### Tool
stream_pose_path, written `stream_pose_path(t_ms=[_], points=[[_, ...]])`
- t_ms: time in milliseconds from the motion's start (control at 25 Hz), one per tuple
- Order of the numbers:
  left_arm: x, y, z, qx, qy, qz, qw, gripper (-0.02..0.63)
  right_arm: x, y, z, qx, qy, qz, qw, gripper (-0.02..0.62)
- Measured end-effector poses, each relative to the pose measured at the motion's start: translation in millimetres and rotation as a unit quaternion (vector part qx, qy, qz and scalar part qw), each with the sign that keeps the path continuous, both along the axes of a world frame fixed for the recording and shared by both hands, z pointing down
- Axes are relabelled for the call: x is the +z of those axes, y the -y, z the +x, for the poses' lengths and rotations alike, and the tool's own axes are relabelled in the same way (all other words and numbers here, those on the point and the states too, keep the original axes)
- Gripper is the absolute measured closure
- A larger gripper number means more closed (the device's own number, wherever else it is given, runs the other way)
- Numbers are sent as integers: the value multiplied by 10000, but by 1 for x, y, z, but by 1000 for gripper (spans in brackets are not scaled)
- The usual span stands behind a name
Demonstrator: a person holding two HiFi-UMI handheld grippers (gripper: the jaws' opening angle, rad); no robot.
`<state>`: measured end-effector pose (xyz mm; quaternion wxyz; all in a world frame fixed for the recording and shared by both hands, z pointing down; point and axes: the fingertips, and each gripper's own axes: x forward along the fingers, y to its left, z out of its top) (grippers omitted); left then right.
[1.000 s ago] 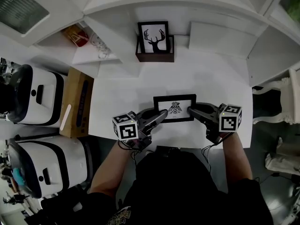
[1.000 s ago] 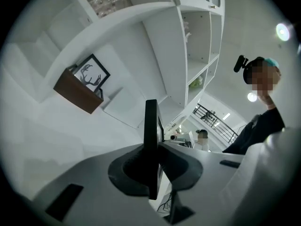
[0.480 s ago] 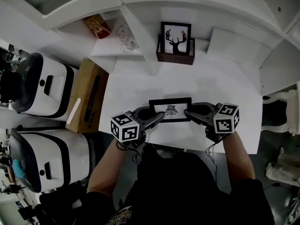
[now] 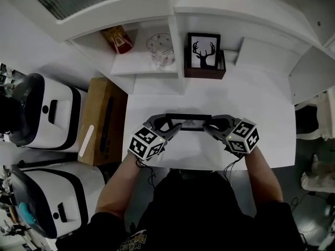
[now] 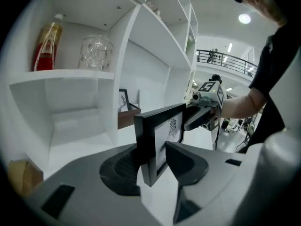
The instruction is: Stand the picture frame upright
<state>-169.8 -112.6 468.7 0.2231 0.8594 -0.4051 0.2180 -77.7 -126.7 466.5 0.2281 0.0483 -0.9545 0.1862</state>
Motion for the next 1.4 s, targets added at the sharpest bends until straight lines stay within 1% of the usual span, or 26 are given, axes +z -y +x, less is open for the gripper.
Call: stream_pose_path(t_ms=[120, 200, 560, 800, 1080, 1400], points=[[5, 10, -19, 108, 271, 185, 9994, 439, 6, 7, -18, 154, -210, 215, 9994, 526], [9, 15, -29, 112, 352, 255, 9990, 437, 10, 12, -27, 272, -336, 343, 9985, 526], [27, 35, -59, 57, 367, 333, 9988, 437, 27, 35, -54, 797, -661, 518, 9933, 523], [43, 53, -75, 1, 582, 438, 9973, 437, 45, 55, -70, 1098, -921, 701, 9872, 522], [65, 75, -88, -50, 733, 468, 9962, 437, 69, 79, -82, 1387, -999, 759, 9823, 520], [81, 88, -96, -69, 829, 408, 9957, 437, 87, 93, -90, 1435, -1056, 718, 9814, 520]])
